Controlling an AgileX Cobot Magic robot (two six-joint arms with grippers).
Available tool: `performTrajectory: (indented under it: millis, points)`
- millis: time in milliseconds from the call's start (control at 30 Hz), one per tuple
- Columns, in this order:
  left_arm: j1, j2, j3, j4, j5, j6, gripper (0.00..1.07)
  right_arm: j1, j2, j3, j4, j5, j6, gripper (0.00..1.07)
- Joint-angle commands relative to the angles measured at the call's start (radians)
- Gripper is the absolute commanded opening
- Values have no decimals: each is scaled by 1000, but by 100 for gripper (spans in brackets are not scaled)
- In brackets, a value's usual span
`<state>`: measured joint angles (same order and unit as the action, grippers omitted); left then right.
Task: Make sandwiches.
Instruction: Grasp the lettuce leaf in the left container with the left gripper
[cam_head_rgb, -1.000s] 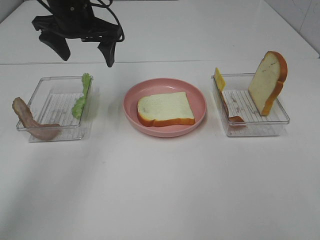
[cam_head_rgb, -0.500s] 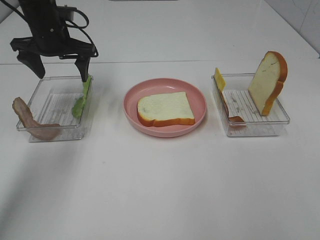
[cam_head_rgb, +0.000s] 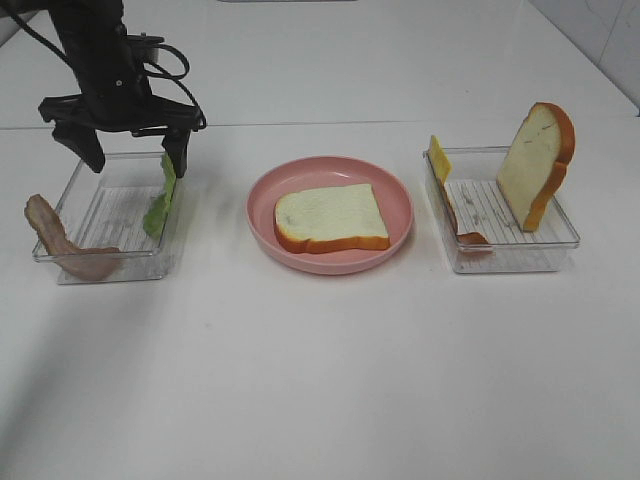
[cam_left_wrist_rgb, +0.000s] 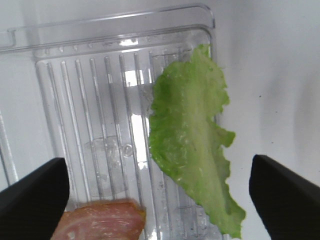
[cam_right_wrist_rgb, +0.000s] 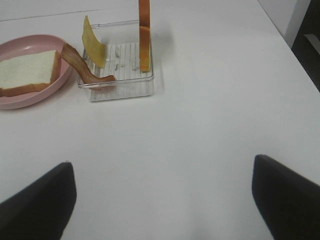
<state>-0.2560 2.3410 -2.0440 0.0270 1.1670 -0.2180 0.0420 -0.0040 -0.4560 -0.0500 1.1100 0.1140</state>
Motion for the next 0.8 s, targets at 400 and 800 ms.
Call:
performTrajectory:
  millis: [400, 800]
  points:
    - [-26, 7, 6, -55, -23, 33, 91, 0, -29, 3, -3, -10, -4, 89]
    - [-30, 25, 6, -55, -22, 32, 81, 0, -29, 3, -3, -10, -4, 89]
